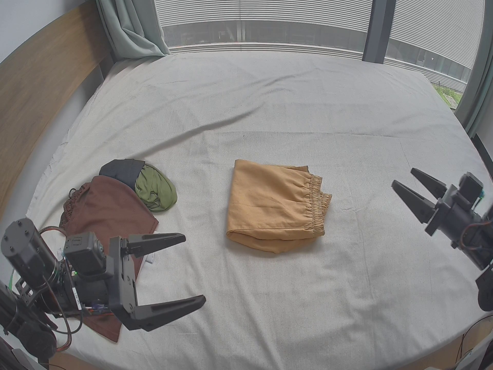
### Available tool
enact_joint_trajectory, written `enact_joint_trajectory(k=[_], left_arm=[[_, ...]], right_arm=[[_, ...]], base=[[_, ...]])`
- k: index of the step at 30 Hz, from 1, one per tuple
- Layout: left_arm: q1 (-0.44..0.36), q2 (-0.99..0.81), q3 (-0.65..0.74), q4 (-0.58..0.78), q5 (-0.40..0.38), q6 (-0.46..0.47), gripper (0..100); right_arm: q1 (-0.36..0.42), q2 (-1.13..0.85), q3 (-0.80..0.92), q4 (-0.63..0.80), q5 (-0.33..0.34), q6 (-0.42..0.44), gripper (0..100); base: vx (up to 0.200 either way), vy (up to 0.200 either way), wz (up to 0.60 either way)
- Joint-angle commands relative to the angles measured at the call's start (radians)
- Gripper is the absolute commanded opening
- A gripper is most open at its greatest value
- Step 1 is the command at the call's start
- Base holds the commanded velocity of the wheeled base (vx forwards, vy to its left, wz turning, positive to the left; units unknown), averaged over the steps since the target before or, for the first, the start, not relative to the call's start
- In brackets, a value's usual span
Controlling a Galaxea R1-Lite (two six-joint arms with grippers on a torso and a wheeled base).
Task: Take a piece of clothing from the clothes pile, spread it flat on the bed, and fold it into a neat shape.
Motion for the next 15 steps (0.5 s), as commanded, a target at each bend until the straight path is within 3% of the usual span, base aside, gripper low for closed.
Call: enact_joint_trajectory(k=[1,6,8,12,13,15], left_arm=[[-0.072,-0.107,0.104,0.001,0.134,0.023,100],[-0.058,-0.208,0.123,0.06,0.285,-0.003,100],[-0.063,-0.253,0.123,0.08,0.304,-0.006,100],[-0.058,-0.332,0.123,0.12,0.308,-0.006,100],[-0.053,-0.398,0.123,0.145,0.31,-0.005,100],[-0.053,-0.435,0.123,0.155,0.31,-0.008,100]], right_arm=[[-0.056,-0.245,0.119,0.006,-0.006,-0.029,100],[-0.082,-0.446,0.214,0.007,-0.002,-0.031,100],[-0.083,-0.507,0.222,0.027,-0.001,-0.028,100],[-0.091,-0.653,0.222,0.145,-0.001,-0.017,100],[-0.102,-0.797,0.222,0.303,-0.006,-0.017,100],[-0.109,-0.864,0.216,0.385,-0.006,-0.018,100]], base=[[0.0,0.0,0.0],[0.0,0.0,0.0],[0.0,0.0,0.0],[0.0,0.0,0.0],[0.0,0.0,0.0],[0.0,0.0,0.0]])
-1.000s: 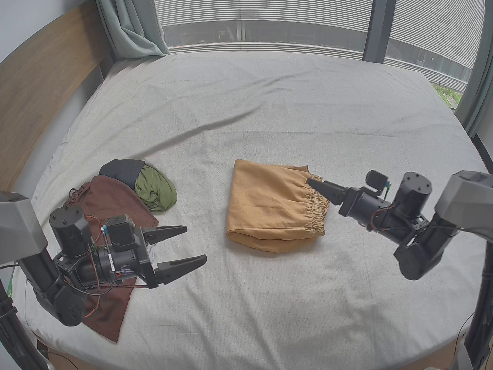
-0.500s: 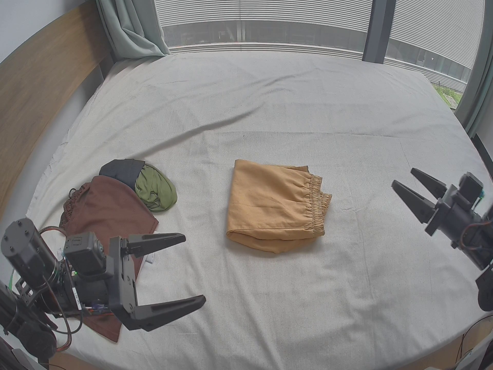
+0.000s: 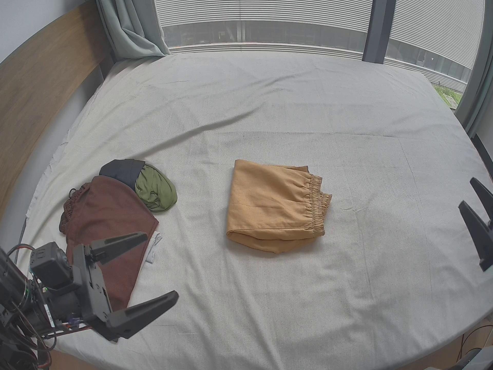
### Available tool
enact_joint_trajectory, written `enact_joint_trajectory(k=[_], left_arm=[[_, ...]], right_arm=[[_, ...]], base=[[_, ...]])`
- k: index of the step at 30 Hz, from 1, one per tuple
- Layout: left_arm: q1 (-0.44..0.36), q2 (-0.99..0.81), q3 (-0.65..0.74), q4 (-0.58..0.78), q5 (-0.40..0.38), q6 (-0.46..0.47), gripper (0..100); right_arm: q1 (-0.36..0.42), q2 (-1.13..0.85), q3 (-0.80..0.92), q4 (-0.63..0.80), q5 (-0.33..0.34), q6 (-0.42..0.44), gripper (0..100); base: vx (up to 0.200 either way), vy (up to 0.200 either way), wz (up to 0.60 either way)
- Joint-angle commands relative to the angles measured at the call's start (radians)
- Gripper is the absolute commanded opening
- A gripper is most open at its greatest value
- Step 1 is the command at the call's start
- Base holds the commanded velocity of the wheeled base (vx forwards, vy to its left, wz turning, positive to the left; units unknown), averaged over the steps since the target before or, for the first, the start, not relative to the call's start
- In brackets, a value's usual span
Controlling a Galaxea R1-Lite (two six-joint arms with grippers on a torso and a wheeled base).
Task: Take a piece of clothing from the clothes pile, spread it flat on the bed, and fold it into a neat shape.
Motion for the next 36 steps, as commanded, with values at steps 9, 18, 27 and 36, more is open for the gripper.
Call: enact_joint_trajectory(k=[9,18,27,36], left_arm=[[0.13,-0.545,0.018,0.428,0.086,-0.007,100],[0.284,-1.005,0.018,0.862,0.048,-0.058,100],[0.468,-1.372,0.018,1.235,-0.046,-0.184,100],[0.475,-1.381,0.017,1.377,0.221,-0.067,100]], right_arm=[[-0.033,-0.939,-0.086,1.044,0.002,-0.01,100],[-0.087,-1.031,0.017,1.116,0.003,-0.08,100],[-0.085,-1.024,0.025,1.272,-0.219,-0.246,100],[-0.085,-1.022,0.023,1.287,-0.353,-0.286,100]], base=[[0.0,0.0,0.0],[0.0,0.0,0.0],[0.0,0.0,0.0],[0.0,0.0,0.0]])
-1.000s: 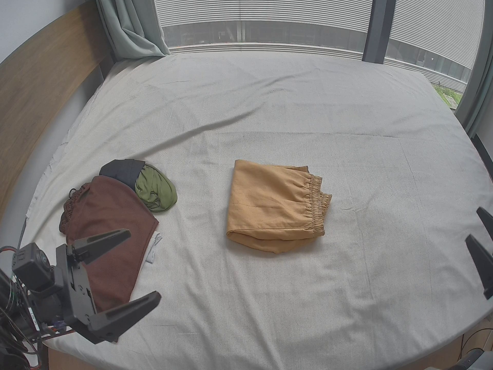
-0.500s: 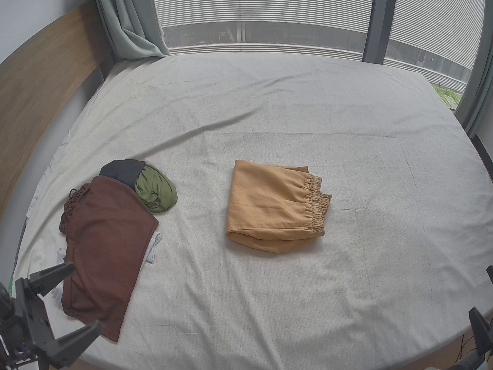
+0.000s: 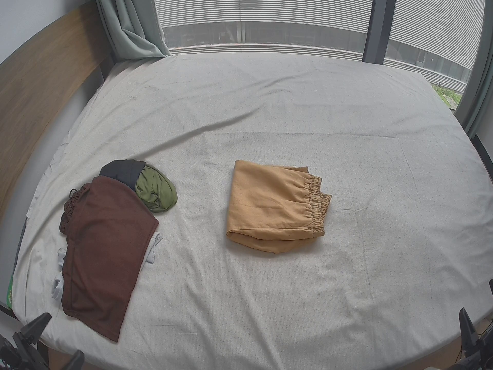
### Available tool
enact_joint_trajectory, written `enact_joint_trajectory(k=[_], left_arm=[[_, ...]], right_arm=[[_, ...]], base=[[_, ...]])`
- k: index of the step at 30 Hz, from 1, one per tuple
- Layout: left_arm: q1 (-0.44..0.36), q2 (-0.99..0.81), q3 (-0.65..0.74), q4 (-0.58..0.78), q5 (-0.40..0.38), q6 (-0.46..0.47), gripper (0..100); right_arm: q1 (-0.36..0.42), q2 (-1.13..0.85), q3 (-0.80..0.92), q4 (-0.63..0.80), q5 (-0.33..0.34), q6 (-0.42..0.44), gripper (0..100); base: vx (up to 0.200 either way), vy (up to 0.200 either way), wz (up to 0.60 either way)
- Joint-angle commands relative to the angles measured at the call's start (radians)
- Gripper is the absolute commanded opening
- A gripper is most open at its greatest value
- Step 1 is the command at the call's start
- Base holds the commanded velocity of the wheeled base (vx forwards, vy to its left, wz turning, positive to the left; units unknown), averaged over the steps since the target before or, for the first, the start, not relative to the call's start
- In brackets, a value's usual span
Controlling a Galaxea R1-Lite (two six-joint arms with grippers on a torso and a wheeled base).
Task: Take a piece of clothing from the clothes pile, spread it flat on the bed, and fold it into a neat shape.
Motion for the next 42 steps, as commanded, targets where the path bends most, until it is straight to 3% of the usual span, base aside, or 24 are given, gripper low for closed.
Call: enact_joint_trajectory(k=[1,6,9,12,16,27,30,33,34,35,37,39,42], left_arm=[[0.048,-0.1,0.016,0.022,0.144,0.033,100],[0.048,-0.1,0.016,0.028,0.342,0.084,100],[0.048,-0.1,0.016,0.031,0.388,0.122,100],[0.047,-0.098,0.014,0.037,0.46,0.241,100],[0.047,-0.098,0.011,0.045,0.493,0.211,100],[0.047,-0.098,0.002,0.077,0.486,0.193,100],[0.048,-0.098,0.01,0.048,0.486,0.236,100],[0.045,-0.098,0.006,0.062,0.503,0.168,100],[0.048,-0.098,0.008,0.059,0.509,0.17,100],[0.048,-0.098,0.008,0.05,0.512,0.237,100],[0.047,-0.1,0.006,0.057,0.45,0.27,100],[0.047,-0.097,-0.01,0.103,0.319,0.248,100],[0.047,-0.097,-0.021,0.135,0.333,0.214,100]], right_arm=[[-0.005,-0.023,0.017,0.029,-0.087,-0.018,100],[-0.006,-0.023,0.019,0.035,-0.151,0.011,100],[-0.006,-0.023,0.019,0.038,-0.154,0.026,100],[-0.006,-0.023,0.019,0.056,-0.133,0.043,100],[-0.006,-0.023,0.017,0.085,-0.104,0.045,100],[-0.003,-0.023,0.017,0.09,-0.113,0.077,100],[-0.006,-0.023,0.017,0.09,-0.113,0.076,100],[-0.005,-0.023,0.017,0.09,-0.131,0.076,100],[-0.005,-0.023,0.017,0.09,-0.133,0.076,100],[-0.006,-0.023,0.017,0.091,-0.133,0.074,100],[-0.005,-0.023,0.017,0.09,-0.133,0.074,100],[-0.003,-0.025,0.017,0.09,-0.13,0.076,100],[-0.006,-0.023,0.017,0.09,-0.127,0.074,100]], base=[[0.0,0.0,0.0],[0.0,0.0,0.0],[0.0,0.0,0.0],[0.0,0.0,0.0],[0.0,0.0,0.0],[0.0,0.0,0.0],[0.0,0.0,0.0],[0.0,0.0,0.0],[0.0,0.0,0.0],[0.0,0.0,0.0],[0.0,0.0,0.0],[0.0,0.0,0.0],[0.0,0.0,0.0]])
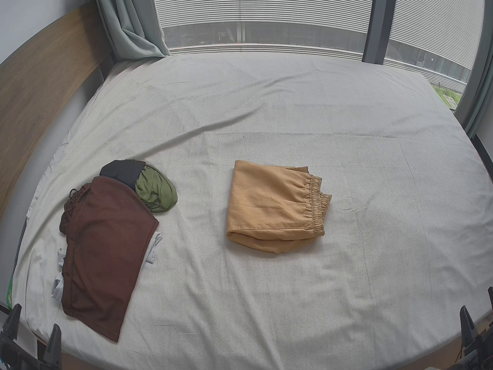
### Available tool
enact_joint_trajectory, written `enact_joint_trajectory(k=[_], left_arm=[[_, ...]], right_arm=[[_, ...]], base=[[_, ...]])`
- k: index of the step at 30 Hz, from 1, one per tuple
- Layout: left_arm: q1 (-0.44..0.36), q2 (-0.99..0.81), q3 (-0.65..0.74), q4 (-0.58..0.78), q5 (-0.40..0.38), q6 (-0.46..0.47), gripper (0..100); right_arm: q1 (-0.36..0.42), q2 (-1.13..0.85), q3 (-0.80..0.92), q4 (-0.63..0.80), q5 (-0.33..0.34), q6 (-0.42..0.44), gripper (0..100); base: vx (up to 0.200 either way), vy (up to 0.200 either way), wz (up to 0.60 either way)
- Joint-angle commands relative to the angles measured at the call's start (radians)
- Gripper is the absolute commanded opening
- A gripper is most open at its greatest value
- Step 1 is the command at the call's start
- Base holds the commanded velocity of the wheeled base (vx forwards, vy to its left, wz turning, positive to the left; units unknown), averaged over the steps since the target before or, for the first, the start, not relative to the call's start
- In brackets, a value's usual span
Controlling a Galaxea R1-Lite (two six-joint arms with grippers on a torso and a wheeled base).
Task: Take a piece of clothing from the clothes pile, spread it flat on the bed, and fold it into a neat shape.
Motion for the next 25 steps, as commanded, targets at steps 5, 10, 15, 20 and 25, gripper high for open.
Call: enact_joint_trajectory(k=[5,10,15,20,25], left_arm=[[0.001,-0.007,-0.013,0.02,0.098,-0.015,100],[0.001,-0.01,0.017,-0.048,0.082,-0.035,100],[-0.002,-0.013,0.018,0.001,-0.025,-0.025,100],[-0.002,-0.013,0.018,0.001,-0.028,-0.028,100],[-0.002,-0.013,0.018,0.001,-0.027,-0.03,100]], right_arm=[[0.0,-0.004,0.016,-0.002,0.011,-0.007,100],[-0.002,-0.004,0.016,0.0,0.011,-0.01,100],[-0.002,-0.004,0.016,0.0,0.011,-0.01,100],[-0.002,-0.004,0.016,0.0,0.011,-0.009,100],[-0.002,-0.003,0.016,0.0,0.011,-0.01,100]], base=[[0.0,0.0,0.0],[0.0,0.0,0.0],[0.0,0.0,0.0],[0.0,0.0,0.0],[0.0,0.0,0.0]])
